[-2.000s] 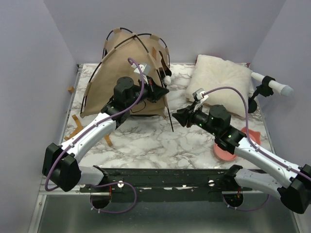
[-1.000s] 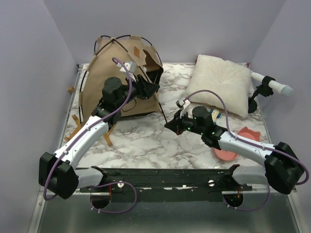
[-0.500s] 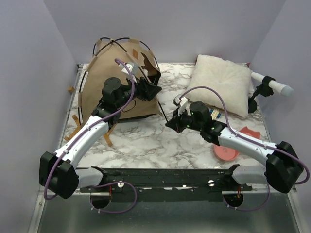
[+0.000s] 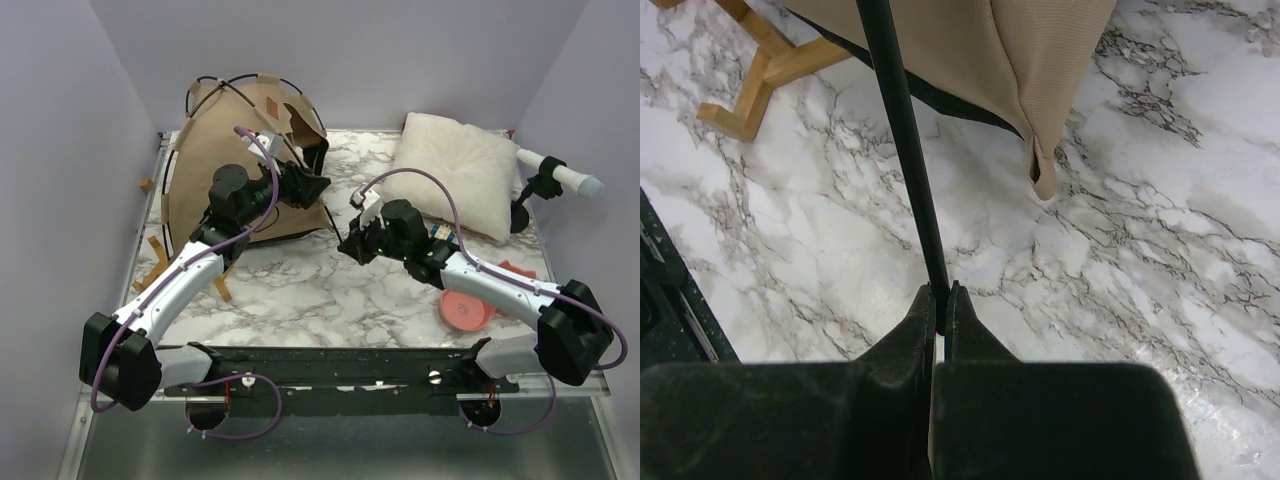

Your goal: Set up the pet tent

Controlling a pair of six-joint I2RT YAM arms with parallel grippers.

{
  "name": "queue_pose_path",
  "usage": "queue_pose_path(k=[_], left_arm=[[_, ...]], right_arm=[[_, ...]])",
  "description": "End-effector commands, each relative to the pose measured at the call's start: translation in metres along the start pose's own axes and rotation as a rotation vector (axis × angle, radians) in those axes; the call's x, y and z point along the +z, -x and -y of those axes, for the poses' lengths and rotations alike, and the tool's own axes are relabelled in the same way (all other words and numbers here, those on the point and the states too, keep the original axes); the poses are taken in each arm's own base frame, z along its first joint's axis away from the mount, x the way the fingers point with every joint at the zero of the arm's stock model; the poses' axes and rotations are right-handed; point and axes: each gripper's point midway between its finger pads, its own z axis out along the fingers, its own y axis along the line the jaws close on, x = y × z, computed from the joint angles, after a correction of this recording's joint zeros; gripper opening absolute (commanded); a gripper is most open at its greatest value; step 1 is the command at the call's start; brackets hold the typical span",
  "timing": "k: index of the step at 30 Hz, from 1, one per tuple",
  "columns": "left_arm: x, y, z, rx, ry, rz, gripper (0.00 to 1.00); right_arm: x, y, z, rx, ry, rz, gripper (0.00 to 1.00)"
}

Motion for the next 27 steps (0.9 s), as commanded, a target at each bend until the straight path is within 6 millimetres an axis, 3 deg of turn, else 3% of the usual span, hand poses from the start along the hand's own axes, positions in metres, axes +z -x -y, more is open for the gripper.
queue_pose_path(k=[1, 7, 9, 11, 14, 16, 22, 24, 27], left_arm=[[-0.019, -0.111, 0.019, -0.168, -0.068, -0.366, 0.67], [-0.019, -0.127, 0.022, -0.181, -0.068, -0.413, 0.63], [-0.018, -0.128, 0.021, -0.184, -0.056, -0.415, 0.53], [-0.018, -0.124, 0.02, -0.182, -0.042, -0.404, 0.34], [-0.016, -0.111, 0.021, -0.168, -0.025, -0.371, 0.1], [-0.015, -0.1, 0.023, -0.16, -0.023, -0.35, 0.0], [-0.015, -0.054, 0.035, -0.117, -0.026, -0.241, 0.0], [-0.018, -0.034, 0.034, -0.108, -0.006, -0.186, 0.0], [-0.025, -0.005, 0.035, -0.116, 0.005, -0.114, 0.0]], right_arm=[[-0.031, 0.175, -0.019, -0.09, 0.021, 0.538, 0.01], [-0.038, 0.192, -0.023, -0.101, 0.027, 0.588, 0.01], [-0.04, 0.194, -0.023, -0.105, 0.027, 0.595, 0.0], [-0.041, 0.192, -0.023, -0.105, 0.026, 0.595, 0.01], [-0.041, 0.181, -0.021, -0.088, 0.022, 0.579, 0.0], [-0.043, 0.171, -0.021, -0.075, 0.026, 0.563, 0.0], [-0.057, 0.135, -0.025, -0.025, 0.05, 0.511, 0.01], [-0.064, 0.123, -0.024, -0.008, 0.043, 0.493, 0.1], [-0.078, 0.108, -0.023, 0.009, 0.025, 0.47, 0.41]])
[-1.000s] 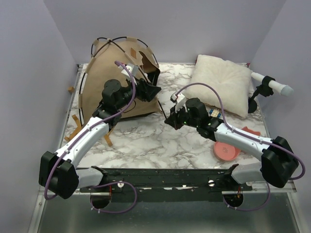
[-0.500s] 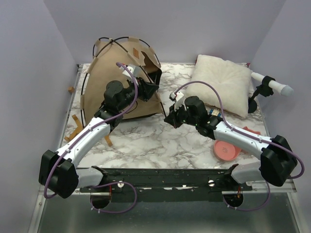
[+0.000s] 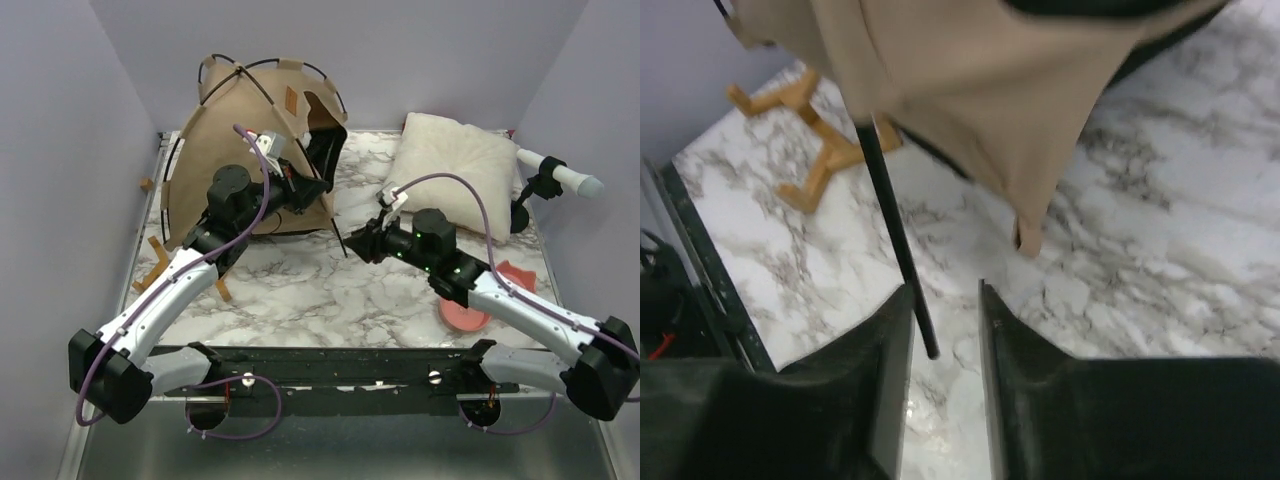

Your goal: Set up the pet tent

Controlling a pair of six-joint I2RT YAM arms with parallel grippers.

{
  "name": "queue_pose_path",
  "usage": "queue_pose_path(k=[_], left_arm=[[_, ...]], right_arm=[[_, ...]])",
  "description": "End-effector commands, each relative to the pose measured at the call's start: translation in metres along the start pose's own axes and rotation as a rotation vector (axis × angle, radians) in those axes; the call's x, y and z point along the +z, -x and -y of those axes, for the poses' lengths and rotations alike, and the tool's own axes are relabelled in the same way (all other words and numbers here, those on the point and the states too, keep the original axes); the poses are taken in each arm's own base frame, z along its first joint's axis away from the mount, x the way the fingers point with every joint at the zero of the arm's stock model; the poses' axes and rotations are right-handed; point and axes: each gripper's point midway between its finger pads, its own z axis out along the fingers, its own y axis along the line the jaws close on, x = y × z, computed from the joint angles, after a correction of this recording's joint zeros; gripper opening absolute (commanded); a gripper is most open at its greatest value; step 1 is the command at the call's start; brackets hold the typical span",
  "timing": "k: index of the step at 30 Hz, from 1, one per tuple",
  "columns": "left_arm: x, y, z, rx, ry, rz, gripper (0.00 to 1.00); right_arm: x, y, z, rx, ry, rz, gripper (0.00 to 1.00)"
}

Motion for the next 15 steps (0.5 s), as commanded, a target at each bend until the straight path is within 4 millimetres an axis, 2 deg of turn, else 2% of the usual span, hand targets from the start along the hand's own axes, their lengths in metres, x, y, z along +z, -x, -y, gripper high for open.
queue_pose_path(k=[1, 5, 7, 11, 15], left_arm=[[-0.02, -0.017, 0.001, -0.063, 0.017, -0.116, 0.0], [-0.031, 0.011, 0.009, -0.053, 0.0, -0.051, 0.0], [-0.037, 0.022, 0.015, -0.056, -0.018, -0.029, 0.0], [-0.051, 0.034, 0.028, -0.074, -0.057, -0.015, 0.0], [-0.063, 0.045, 0.038, -0.084, -0.075, 0.019, 0.0]], right_arm=[[-0.037, 0.083, -0.014, -0.008, 0.014, 0.315, 0.5], [-0.068, 0.074, -0.022, 0.014, 0.036, 0.331, 0.74], [-0.078, 0.069, -0.021, 0.027, 0.029, 0.351, 0.83], [-0.072, 0.047, -0.003, 0.037, -0.047, 0.338, 0.88], [-0.05, 0.016, 0.009, 0.017, -0.061, 0.305, 0.85]])
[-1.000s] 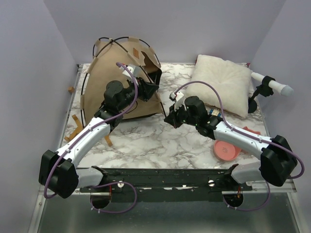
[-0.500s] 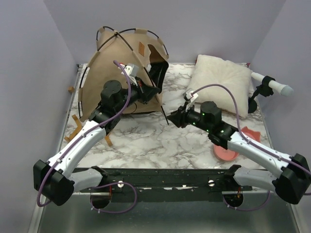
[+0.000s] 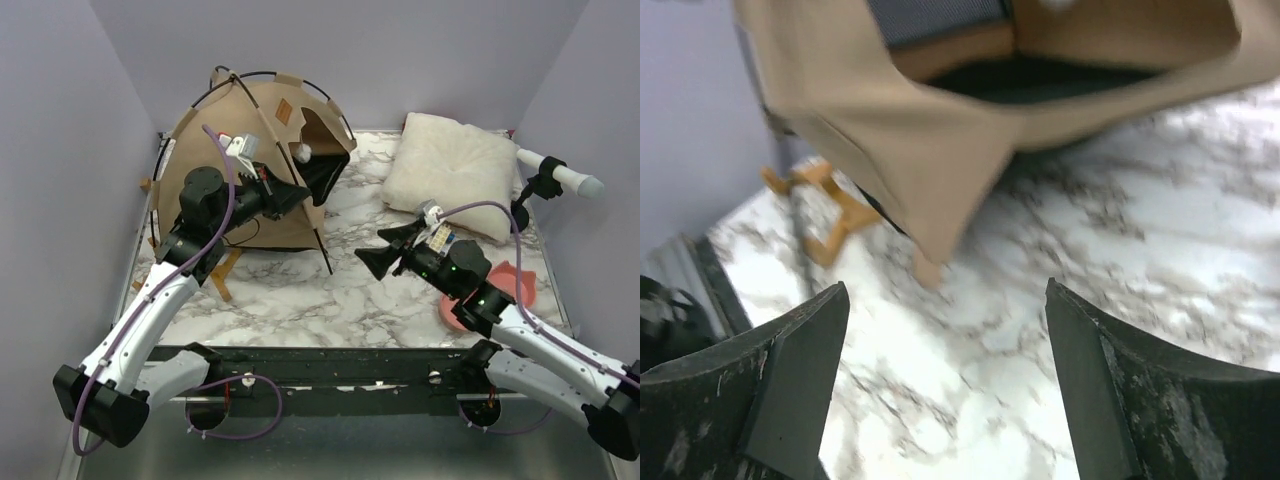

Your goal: Set up the pet tent

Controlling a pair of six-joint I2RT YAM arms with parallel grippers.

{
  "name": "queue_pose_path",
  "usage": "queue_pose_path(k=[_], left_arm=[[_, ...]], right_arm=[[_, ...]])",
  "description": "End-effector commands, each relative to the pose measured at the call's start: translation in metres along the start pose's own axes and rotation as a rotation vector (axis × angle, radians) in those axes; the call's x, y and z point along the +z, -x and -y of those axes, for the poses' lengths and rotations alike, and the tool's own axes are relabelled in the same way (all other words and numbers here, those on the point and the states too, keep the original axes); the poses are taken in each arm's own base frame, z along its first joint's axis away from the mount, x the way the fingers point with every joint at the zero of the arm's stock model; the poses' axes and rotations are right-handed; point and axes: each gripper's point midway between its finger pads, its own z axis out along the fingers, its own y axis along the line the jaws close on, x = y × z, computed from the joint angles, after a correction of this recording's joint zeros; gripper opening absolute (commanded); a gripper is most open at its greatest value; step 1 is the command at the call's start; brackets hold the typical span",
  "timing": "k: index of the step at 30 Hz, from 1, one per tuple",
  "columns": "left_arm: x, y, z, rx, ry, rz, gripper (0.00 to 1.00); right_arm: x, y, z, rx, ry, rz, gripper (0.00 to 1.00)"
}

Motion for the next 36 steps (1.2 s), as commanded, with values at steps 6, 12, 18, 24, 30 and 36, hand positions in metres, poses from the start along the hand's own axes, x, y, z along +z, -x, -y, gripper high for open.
queue_pose_path(k=[6, 12, 18, 24, 30, 36], left_arm=[[-0.035, 0.047, 0.053, 0.049, -0.148, 0.143, 0.0], [-0.039, 0.048, 0.057, 0.031, -0.173, 0.151, 0.0], [-0.041, 0.046, 0.058, 0.03, -0.184, 0.15, 0.0], [-0.044, 0.048, 0.06, 0.038, -0.185, 0.161, 0.0], [-0.045, 0.05, 0.062, 0.043, -0.189, 0.166, 0.0], [-0.047, 0.051, 0.065, 0.047, -0.198, 0.167, 0.0]], right_arm=[[0.015, -0.052, 0.001, -0.068, 0.057, 0.083, 0.8], [0.019, -0.059, -0.017, -0.177, 0.134, 0.204, 0.75], [0.03, -0.048, -0.025, -0.208, 0.145, 0.293, 0.64], [0.043, -0.048, -0.037, -0.236, 0.189, 0.3, 0.55], [0.051, -0.057, -0.046, -0.235, 0.212, 0.272, 0.52], [0.06, -0.062, -0.042, -0.271, 0.189, 0.265, 0.5]])
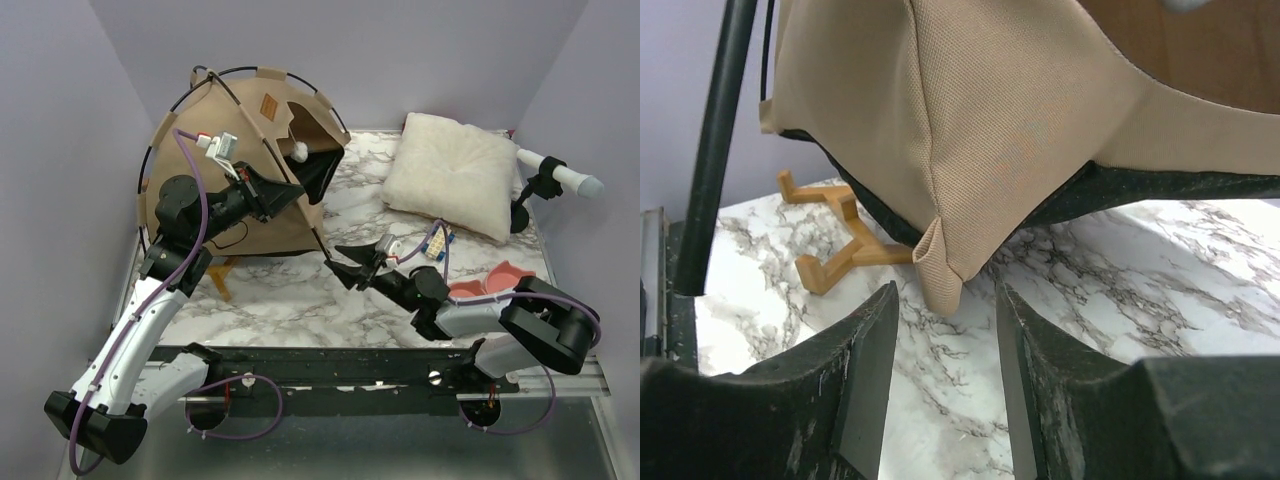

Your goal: Set up the pet tent

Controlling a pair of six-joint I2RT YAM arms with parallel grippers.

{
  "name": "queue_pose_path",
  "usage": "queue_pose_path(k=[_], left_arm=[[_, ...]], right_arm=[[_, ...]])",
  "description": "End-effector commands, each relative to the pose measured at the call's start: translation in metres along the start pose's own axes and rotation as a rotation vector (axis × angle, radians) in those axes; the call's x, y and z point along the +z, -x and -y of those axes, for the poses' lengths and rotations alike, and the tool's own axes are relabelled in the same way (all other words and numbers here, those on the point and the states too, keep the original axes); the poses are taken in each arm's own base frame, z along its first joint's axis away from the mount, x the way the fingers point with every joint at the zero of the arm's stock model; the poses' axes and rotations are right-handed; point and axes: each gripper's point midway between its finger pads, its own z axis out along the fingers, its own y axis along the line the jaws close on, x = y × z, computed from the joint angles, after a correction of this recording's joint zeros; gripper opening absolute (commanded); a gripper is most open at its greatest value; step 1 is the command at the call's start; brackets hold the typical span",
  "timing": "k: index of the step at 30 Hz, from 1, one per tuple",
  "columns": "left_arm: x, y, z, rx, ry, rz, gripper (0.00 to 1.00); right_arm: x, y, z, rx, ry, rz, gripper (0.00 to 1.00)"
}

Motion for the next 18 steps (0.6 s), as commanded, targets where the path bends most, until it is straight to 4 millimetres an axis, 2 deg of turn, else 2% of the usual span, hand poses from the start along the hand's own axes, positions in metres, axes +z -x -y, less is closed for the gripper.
queue_pose_path(k=[1, 6, 8, 10, 15, 16, 18], left_arm=[[-0.007, 0.021, 0.025, 0.093, -0.089, 0.067, 0.0], [-0.009, 0.021, 0.026, 0.093, -0.087, 0.068, 0.0], [-0.009, 0.02, 0.026, 0.094, -0.086, 0.067, 0.0], [-0.009, 0.021, 0.026, 0.099, -0.085, 0.07, 0.0], [-0.01, 0.029, 0.025, 0.111, -0.068, 0.099, 0.0], [-0.01, 0.032, 0.024, 0.117, -0.06, 0.112, 0.0], [-0.01, 0.04, 0.023, 0.136, -0.043, 0.14, 0.0]], right_arm=[[0.01, 0.011, 0.003, -0.048, -0.016, 0.054, 0.5], [0.015, 0.008, 0.004, -0.047, -0.022, 0.053, 0.45], [0.016, 0.009, 0.004, -0.043, -0.02, 0.061, 0.39], [0.018, 0.009, 0.004, -0.041, -0.018, 0.059, 0.31], [0.022, 0.001, 0.002, -0.03, -0.009, 0.01, 0.04], [0.021, 0.0, 0.002, -0.026, -0.009, 0.005, 0.01], [0.018, -0.002, 0.001, -0.017, -0.01, -0.005, 0.01]])
